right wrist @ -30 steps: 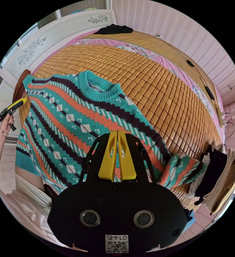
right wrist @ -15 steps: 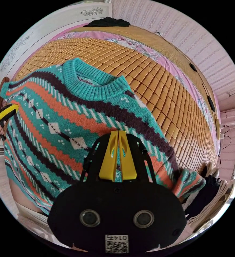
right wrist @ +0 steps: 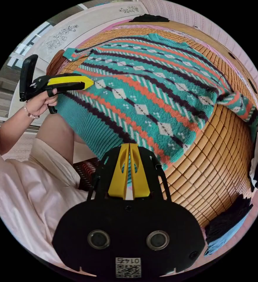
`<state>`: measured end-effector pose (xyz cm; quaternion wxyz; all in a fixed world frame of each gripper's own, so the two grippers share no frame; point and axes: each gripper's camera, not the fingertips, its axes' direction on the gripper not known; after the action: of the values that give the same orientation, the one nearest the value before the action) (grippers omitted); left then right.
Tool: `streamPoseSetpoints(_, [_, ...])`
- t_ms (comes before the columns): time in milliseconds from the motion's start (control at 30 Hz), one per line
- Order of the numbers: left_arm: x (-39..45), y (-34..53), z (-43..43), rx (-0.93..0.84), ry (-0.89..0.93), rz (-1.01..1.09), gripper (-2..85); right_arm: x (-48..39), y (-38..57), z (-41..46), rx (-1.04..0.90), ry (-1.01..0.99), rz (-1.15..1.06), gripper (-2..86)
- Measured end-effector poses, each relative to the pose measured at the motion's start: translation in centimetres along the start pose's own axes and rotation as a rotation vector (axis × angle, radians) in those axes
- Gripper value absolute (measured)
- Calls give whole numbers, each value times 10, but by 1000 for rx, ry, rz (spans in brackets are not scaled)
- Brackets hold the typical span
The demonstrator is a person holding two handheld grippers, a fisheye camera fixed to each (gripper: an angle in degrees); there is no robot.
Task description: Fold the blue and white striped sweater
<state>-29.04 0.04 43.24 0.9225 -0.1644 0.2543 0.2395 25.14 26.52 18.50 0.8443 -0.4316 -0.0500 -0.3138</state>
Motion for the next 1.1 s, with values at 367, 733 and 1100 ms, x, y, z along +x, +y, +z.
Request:
streamPoseSetpoints(367, [34, 1, 28, -97, 33, 37, -10, 35, 53, -73, 284, 170, 123, -1])
streamPoseSetpoints(733, [85, -13, 112, -132, 62, 73, -10, 258, -46, -177, 363, 248, 501, 123])
streamPoseSetpoints(1100, [70, -6, 143, -109, 159, 65, -10, 248, 146, -200, 594, 132, 741, 12])
